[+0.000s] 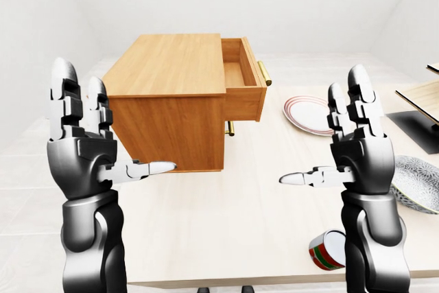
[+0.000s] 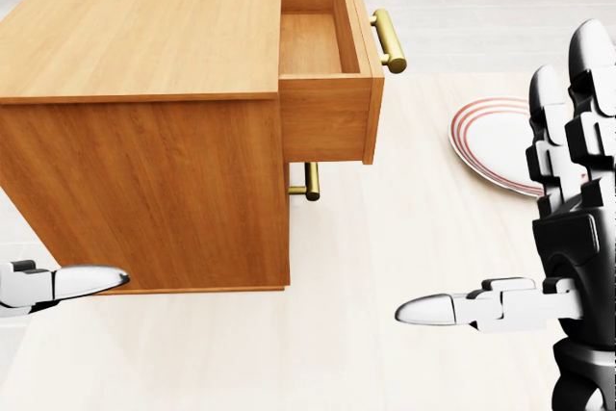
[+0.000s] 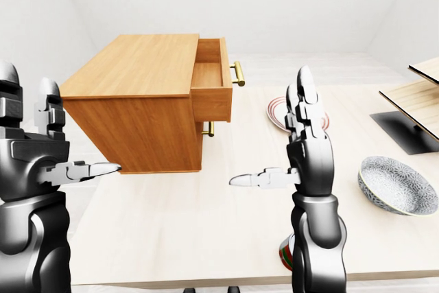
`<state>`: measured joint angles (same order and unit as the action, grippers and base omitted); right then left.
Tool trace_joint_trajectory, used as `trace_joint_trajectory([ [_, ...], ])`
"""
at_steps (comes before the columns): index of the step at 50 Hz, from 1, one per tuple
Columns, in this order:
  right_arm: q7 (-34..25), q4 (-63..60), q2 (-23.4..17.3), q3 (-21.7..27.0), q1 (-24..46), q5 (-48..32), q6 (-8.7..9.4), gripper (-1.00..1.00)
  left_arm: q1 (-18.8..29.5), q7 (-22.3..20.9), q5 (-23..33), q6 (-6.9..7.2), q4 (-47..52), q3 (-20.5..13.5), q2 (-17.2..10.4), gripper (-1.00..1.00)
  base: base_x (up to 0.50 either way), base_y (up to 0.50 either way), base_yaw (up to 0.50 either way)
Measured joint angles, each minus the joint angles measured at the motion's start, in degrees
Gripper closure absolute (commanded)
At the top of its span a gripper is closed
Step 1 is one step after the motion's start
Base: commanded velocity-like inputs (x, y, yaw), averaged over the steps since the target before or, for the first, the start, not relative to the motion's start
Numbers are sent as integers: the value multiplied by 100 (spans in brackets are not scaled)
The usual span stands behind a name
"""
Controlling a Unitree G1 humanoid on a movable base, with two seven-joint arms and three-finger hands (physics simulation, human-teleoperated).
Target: Close the top drawer of the cabinet.
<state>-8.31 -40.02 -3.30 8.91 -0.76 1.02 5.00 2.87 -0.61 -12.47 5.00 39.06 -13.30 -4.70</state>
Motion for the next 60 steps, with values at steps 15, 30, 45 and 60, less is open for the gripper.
trace_joint_trajectory([
  [15, -29, 75, 16, -6, -23, -79, 0, -100, -17, -9, 15, 0, 26, 17, 5, -100, 31, 7, 0],
  [30, 47, 167, 45, -8, 45, -64, 0, -100, -85, -88, 180, 0, 57, 126, -3, -100, 7, 2, 0],
  [45, 159, 348, 40, -4, 168, -45, 0, -100, -155, -179, 380, 0, 94, 233, 12, -100, 0, 0, 0],
  [60, 572, 1261, -137, 24, 964, -120, 0, -100, -176, -232, 477, 0, 87, 272, 43, -100, 0, 0, 0],
])
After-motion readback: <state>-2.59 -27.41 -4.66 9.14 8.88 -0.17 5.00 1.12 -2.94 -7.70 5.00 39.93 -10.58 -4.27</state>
